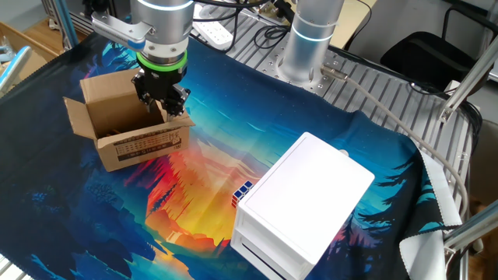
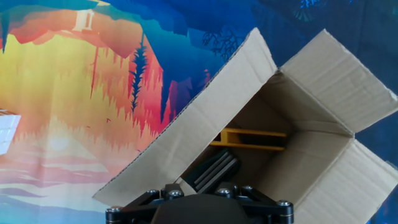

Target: Cover the box

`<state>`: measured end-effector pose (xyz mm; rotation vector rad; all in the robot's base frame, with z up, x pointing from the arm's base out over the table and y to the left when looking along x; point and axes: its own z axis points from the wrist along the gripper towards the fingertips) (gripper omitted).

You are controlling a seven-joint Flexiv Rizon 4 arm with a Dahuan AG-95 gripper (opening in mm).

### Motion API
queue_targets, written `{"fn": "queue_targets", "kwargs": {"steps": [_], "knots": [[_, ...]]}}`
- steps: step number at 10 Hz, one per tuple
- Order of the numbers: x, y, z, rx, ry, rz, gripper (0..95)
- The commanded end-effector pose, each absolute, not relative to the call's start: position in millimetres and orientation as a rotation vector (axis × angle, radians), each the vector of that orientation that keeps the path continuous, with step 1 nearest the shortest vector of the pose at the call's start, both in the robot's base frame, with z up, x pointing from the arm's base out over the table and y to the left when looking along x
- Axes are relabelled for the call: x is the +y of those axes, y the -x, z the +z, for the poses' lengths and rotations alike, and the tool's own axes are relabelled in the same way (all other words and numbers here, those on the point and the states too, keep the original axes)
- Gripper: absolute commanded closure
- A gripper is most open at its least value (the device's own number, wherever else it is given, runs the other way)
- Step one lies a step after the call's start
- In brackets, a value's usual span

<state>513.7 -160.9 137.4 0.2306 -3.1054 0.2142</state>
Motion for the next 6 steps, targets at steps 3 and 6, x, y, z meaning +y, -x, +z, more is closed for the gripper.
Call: {"fn": "queue_targets", "kwargs": {"steps": [3, 6], "knots": [[-160.9, -513.7, 137.3, -3.107, -0.227, 0.207, 57.0], [-160.9, -513.7, 137.3, -3.111, -0.218, 0.189, 57.0]]}}
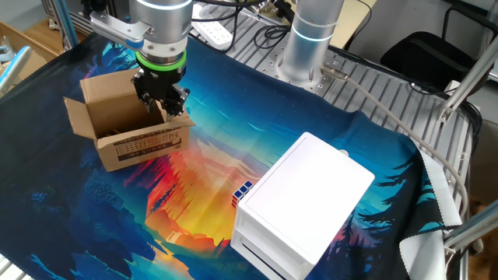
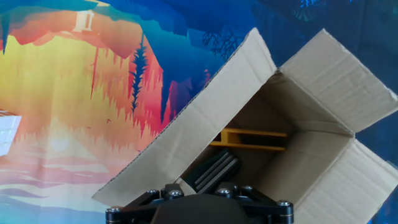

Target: Cover the box

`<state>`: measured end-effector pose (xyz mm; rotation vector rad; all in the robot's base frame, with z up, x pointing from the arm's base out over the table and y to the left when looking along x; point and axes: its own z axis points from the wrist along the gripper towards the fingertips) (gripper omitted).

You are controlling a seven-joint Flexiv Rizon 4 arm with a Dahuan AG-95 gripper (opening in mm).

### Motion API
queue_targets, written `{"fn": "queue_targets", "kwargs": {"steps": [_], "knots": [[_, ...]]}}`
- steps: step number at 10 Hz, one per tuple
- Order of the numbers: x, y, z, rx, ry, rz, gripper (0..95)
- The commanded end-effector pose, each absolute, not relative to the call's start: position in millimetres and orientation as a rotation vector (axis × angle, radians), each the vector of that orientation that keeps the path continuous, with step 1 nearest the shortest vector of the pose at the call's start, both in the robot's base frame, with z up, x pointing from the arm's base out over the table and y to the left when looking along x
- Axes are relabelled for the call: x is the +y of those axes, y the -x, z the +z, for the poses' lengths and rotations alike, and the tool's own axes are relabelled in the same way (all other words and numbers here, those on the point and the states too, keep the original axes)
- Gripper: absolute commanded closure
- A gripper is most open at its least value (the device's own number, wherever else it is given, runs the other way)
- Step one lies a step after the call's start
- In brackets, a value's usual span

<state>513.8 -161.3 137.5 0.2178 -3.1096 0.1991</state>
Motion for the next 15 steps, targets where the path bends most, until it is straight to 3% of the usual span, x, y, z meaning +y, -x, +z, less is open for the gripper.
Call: {"fn": "queue_targets", "kwargs": {"steps": [1, 15], "knots": [[-160.9, -513.5, 137.2, -3.112, -0.211, 0.175, 57.0], [-161.2, -511.5, 142.3, -3.124, -0.137, 0.127, 57.0]]}}
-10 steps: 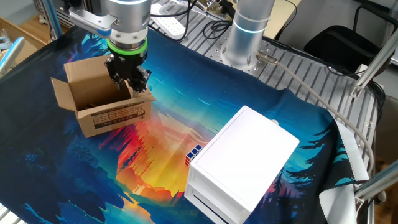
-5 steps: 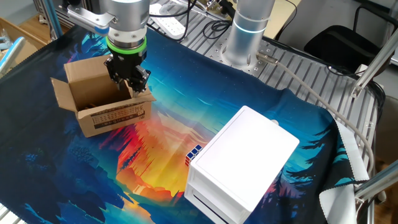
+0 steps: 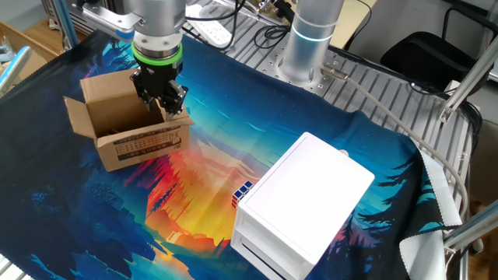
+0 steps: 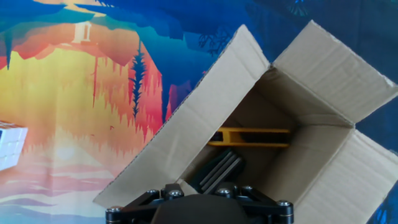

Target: Cover the box

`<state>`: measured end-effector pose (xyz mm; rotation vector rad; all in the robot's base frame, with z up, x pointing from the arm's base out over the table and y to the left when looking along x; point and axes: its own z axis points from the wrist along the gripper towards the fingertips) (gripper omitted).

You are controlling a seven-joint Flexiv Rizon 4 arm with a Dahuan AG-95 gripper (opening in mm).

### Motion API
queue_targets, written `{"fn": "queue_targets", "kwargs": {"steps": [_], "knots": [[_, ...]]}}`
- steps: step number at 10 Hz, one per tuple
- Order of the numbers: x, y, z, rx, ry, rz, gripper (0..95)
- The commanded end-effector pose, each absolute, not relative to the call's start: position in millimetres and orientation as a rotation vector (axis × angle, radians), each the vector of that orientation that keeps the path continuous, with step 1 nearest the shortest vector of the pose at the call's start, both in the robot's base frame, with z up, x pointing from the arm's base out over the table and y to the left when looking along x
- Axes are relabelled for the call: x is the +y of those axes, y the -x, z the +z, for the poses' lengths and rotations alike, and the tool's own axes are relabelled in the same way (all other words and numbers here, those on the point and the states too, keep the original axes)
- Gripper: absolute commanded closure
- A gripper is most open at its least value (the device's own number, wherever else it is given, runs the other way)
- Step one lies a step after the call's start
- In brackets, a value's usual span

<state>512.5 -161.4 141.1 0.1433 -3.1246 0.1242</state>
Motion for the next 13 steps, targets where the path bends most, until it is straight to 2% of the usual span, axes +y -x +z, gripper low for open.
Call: {"fn": "queue_targets", "kwargs": {"steps": [1, 13], "knots": [[-162, -511, 143, -3.122, -0.125, 0.126, 57.0], [-169, -504, 159, -3.117, -0.013, 0.131, 57.0]]}}
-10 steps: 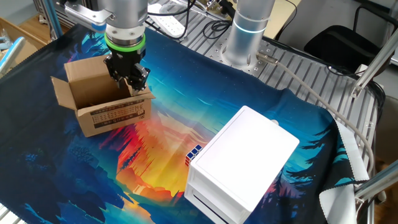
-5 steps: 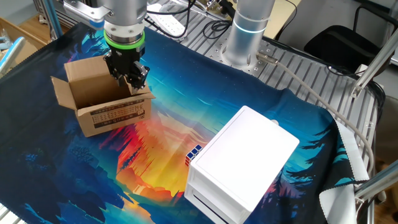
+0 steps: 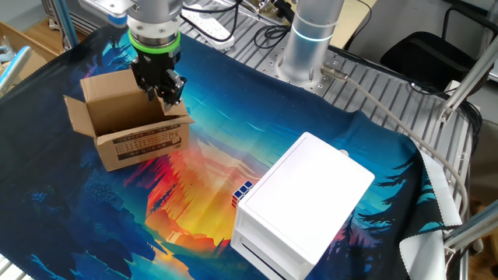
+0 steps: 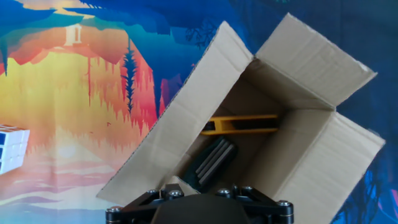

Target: Cover the box

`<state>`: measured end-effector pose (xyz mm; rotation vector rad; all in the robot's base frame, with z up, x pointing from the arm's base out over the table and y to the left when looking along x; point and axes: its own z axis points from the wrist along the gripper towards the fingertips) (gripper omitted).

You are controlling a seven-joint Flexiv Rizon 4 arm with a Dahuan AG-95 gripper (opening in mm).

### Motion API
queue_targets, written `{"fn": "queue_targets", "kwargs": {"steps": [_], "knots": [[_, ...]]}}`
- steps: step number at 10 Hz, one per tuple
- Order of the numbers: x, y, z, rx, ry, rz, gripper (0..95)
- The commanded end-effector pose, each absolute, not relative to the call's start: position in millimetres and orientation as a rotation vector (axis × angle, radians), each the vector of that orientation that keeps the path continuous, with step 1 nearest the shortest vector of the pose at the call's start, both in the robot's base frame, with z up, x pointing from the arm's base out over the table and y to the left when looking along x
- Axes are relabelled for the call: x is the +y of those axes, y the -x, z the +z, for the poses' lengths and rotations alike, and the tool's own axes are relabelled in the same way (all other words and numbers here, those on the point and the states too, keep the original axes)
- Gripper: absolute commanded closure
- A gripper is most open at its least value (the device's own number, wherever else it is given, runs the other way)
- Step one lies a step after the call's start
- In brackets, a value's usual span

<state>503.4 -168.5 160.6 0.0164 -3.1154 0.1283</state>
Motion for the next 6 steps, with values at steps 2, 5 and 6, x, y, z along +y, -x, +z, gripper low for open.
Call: {"fn": "queue_targets", "kwargs": {"steps": [2, 5, 6], "knots": [[-168, -504, 153, -3.119, -0.001, 0.132, 57.0], [-168, -508, 126, -3.132, -0.008, 0.126, 57.0], [-167, -510, 118, -3.136, -0.007, 0.123, 57.0]]}}
